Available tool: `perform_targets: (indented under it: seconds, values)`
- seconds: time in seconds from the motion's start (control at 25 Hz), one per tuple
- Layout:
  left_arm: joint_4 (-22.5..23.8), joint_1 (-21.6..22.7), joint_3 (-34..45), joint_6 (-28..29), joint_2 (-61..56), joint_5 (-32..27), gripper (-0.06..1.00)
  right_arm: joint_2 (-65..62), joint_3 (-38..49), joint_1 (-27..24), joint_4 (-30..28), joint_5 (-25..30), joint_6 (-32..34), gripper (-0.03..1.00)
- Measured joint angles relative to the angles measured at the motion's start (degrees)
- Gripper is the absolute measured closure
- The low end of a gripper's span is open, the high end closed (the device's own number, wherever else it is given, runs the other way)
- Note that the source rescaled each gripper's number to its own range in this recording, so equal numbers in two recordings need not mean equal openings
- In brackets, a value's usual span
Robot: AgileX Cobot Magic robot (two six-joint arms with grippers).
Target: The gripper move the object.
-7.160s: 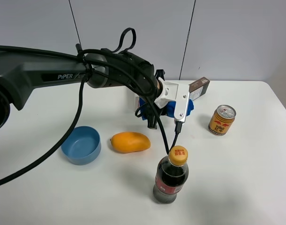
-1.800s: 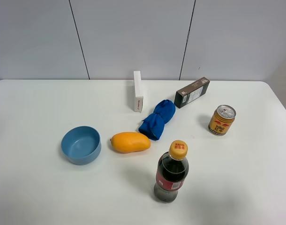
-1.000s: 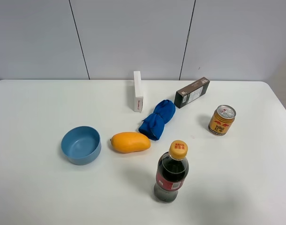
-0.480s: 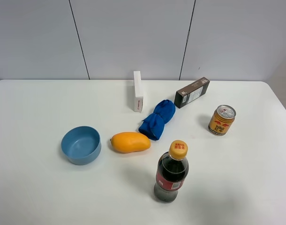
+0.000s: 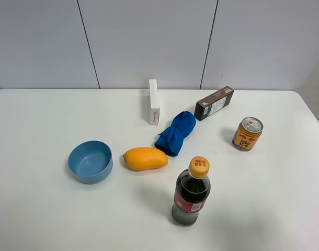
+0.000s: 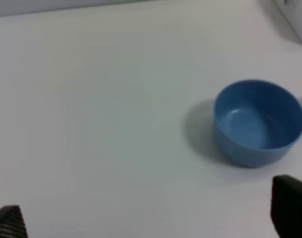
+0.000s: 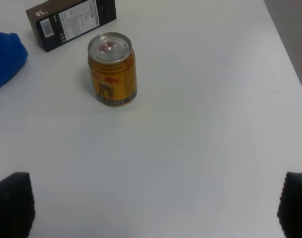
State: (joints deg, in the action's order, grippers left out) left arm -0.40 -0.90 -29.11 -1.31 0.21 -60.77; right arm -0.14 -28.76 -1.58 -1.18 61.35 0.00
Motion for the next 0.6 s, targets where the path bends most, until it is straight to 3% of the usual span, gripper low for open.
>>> perform_targets:
  seconds: [0.28, 0.6]
  values:
    - [0.00, 5.14, 0.02, 0.00, -0.51, 0.07, -0.05, 0.00, 0.00, 0.00, 0.00, 0.00, 0.00, -0.03]
    - [0.00, 5.67, 0.02, 0.00, -0.51, 0.07, -0.05, 0.00, 0.00, 0.00, 0.00, 0.00, 0.00, -0.03]
